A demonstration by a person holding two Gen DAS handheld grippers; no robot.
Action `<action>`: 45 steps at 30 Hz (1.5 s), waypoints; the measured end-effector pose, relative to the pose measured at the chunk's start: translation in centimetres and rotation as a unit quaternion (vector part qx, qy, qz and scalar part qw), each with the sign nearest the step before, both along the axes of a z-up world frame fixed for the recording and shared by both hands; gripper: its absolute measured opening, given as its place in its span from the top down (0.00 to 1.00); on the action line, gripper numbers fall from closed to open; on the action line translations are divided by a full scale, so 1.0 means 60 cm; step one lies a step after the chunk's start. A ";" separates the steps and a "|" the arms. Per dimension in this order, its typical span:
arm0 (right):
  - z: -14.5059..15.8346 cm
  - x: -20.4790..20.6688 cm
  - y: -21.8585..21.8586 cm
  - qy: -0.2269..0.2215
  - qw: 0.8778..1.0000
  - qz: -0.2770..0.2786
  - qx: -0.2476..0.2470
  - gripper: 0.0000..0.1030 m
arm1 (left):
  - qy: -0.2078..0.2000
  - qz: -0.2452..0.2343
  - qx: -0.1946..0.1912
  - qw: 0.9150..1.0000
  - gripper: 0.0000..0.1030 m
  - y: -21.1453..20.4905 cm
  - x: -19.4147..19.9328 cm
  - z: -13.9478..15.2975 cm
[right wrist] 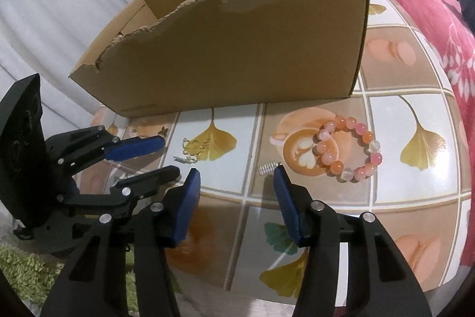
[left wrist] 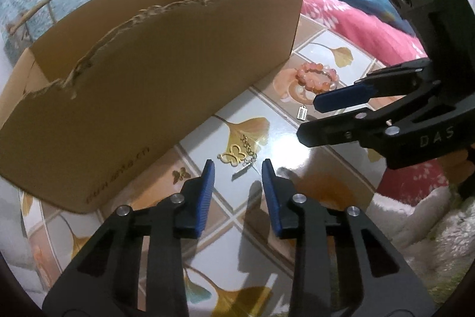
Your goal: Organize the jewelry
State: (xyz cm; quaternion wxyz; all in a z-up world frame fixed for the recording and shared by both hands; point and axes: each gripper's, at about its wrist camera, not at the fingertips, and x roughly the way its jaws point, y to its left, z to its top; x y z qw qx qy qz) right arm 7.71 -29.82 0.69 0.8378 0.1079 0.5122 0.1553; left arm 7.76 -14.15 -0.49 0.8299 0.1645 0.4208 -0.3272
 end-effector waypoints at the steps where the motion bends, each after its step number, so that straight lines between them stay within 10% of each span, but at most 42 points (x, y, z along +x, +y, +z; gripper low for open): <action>1: 0.003 -0.001 0.000 0.000 1.000 0.000 0.000 0.52 | 0.000 -0.003 0.003 1.000 0.70 0.000 0.002 -0.001; 21: 0.008 -0.003 -0.025 -0.013 1.000 0.000 -0.022 0.57 | 0.019 -0.040 0.025 0.999 0.99 -0.010 0.008 -0.008; 45: -0.012 0.004 0.053 -0.036 0.990 0.026 -0.135 0.78 | 0.026 -0.019 0.012 0.999 0.99 -0.001 0.008 -0.005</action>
